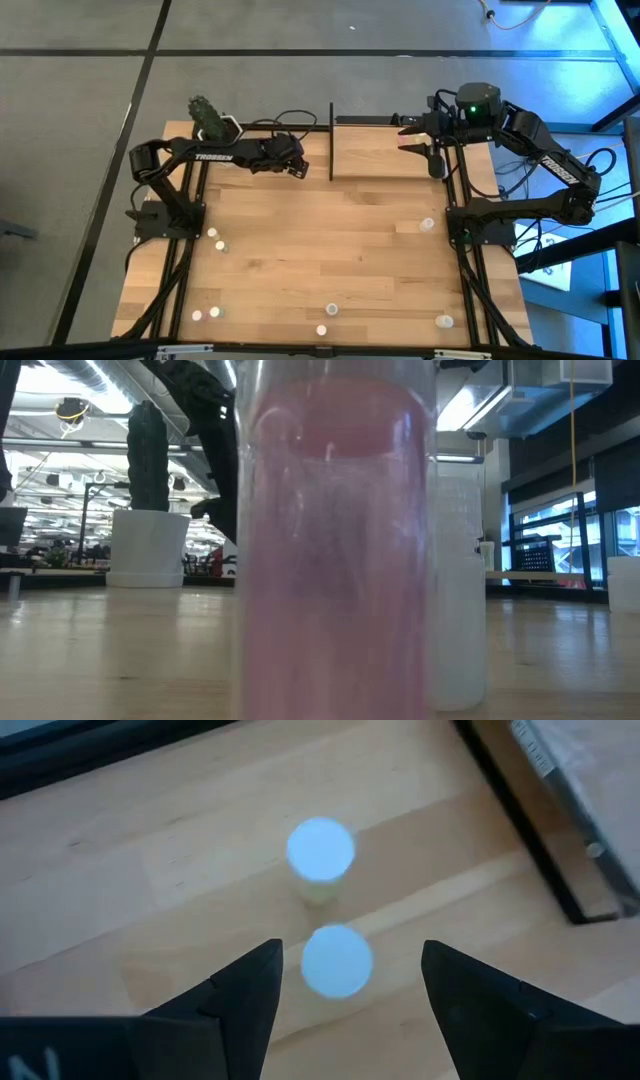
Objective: Pick and place medicine bottles onto shelf by color
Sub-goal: Put the top green pill bottle on the shelf
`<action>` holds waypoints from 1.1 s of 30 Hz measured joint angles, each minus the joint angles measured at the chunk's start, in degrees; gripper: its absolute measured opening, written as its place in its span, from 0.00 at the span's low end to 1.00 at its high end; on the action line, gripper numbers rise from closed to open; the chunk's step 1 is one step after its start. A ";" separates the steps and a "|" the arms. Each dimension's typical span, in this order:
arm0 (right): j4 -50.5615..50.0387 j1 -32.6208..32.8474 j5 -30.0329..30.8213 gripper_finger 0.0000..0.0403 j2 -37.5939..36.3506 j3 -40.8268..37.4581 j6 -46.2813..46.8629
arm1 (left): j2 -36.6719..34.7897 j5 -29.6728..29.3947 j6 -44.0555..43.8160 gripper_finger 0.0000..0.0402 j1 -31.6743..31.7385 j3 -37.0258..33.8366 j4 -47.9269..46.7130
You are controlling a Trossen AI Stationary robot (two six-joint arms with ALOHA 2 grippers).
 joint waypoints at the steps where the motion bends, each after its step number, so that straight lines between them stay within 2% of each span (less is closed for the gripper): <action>1: 0.02 -0.03 -0.02 0.42 0.00 0.00 -0.04 | 0.17 0.00 0.00 0.58 0.01 0.00 -0.09; 33: 1.46 -0.10 -0.13 0.42 0.00 0.00 -0.20 | 1.05 -1.47 -0.22 0.58 -1.00 -1.85 2.37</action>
